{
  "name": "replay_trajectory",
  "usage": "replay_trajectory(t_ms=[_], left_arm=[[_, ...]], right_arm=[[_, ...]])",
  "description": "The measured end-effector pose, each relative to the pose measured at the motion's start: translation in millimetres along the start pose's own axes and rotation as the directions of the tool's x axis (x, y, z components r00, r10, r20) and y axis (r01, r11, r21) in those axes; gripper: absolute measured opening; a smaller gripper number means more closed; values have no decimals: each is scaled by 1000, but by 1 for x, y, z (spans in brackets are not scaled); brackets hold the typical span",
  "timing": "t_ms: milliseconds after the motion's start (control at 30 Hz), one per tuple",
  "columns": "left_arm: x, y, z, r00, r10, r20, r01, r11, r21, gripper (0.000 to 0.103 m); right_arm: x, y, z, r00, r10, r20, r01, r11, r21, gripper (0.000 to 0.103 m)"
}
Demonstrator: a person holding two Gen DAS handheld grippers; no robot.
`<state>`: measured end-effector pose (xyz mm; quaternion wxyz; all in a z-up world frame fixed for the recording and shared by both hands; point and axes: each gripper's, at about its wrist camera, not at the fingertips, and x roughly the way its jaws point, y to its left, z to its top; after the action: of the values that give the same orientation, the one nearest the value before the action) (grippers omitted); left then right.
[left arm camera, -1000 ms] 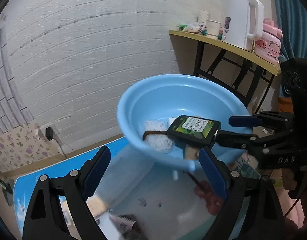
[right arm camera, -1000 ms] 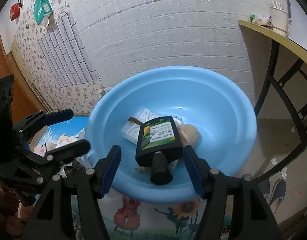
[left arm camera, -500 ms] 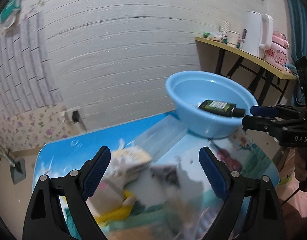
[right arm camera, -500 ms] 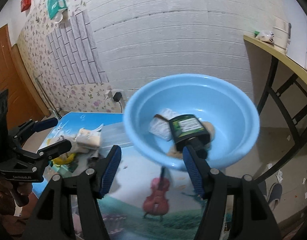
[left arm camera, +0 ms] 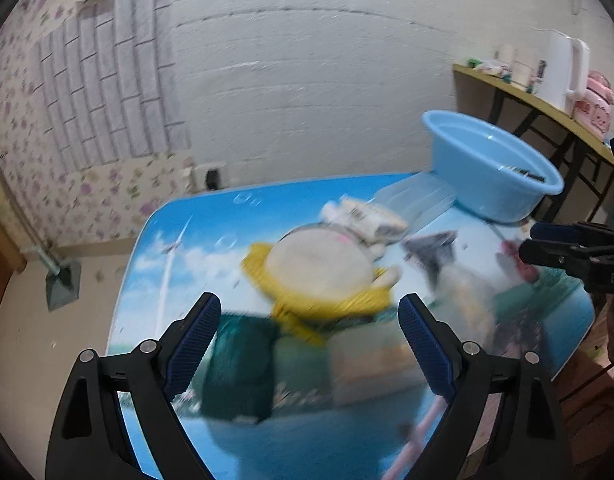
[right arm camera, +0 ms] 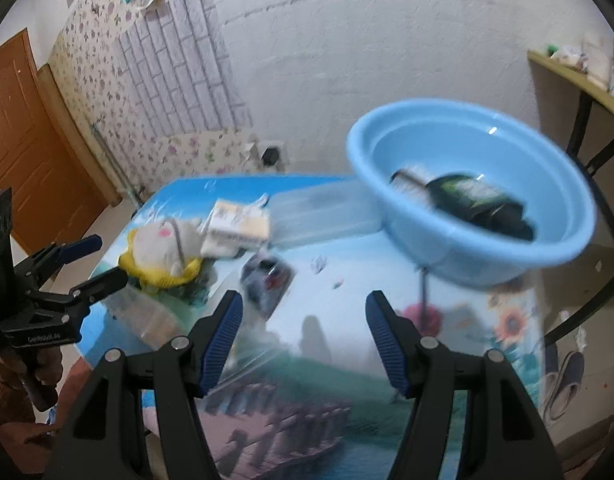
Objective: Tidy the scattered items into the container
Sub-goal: 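Withdraw both tools from the basin back over the table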
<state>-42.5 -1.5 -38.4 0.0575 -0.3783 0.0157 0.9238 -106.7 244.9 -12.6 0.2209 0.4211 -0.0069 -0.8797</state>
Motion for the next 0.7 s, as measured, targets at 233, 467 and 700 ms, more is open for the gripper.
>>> replay_trajectory(t_ms=[233,467,700], left_arm=[[-8,27,-16,1000,0,9,1,997,-74,93],[-2,43,-21,998,54,-10,-54,996,-69,93],[18,49,-33,995,64,-72,-68,996,-53,93]], right_arm=[[13,22,-8,999,21,-39,-22,999,-40,64],[24,36,-12,996,4,-84,-11,996,-91,64],[36,48,-20,990,-5,-141,-12,993,-119,64]])
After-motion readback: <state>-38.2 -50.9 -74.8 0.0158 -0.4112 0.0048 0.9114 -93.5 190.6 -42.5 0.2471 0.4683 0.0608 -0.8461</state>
